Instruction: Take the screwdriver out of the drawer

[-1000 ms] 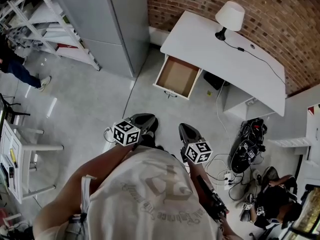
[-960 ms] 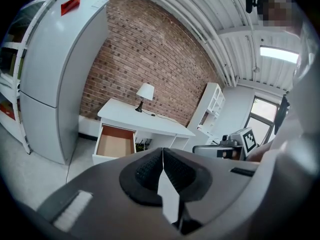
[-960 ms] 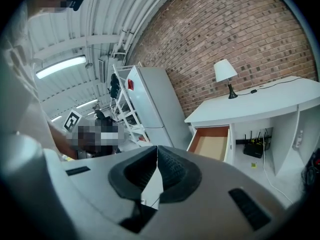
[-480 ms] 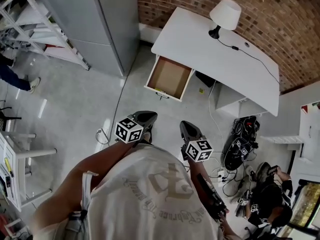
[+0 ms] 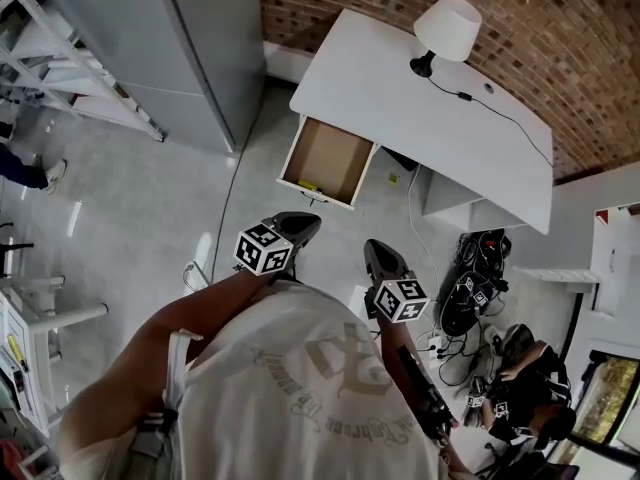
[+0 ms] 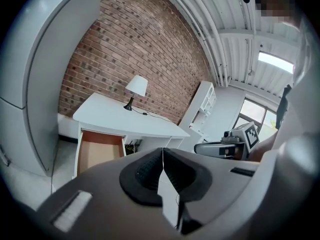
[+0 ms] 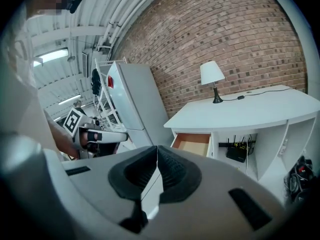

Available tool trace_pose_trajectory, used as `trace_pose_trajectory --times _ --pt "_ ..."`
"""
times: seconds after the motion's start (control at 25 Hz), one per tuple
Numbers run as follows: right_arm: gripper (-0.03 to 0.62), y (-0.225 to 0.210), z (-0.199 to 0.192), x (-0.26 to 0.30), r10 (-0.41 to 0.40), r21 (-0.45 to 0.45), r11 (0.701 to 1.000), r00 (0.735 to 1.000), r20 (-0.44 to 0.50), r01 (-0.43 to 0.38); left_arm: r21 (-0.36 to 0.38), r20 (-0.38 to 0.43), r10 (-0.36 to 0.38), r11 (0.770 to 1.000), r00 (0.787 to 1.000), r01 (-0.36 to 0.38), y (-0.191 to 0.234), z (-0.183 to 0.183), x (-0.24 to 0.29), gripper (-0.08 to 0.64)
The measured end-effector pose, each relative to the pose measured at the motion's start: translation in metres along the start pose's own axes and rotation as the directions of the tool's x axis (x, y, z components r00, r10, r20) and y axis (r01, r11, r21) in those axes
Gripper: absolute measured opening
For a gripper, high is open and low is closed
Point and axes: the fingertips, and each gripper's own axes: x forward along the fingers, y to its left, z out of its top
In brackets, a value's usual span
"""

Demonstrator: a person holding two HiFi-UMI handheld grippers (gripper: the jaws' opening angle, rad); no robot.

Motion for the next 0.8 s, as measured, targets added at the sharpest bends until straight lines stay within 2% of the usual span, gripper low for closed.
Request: trace_pose_trajectory --times 0.4,0.8 --pt "0.006 -0.021 0.032 0.041 -0.061 0.006 0.998 0.998 0.026 0.061 0.003 -0.007 -0.030 1.000 1.000 0.030 0.049 0.036 0.025 0.008" --pt "0.008 -0.024 0.060 0.096 -0.059 -0.061 0.996 0.998 0.006 0.060 -0.001 0.059 -0.003 1.000 0.998 0.003 0.109 0.074 0.028 0.009"
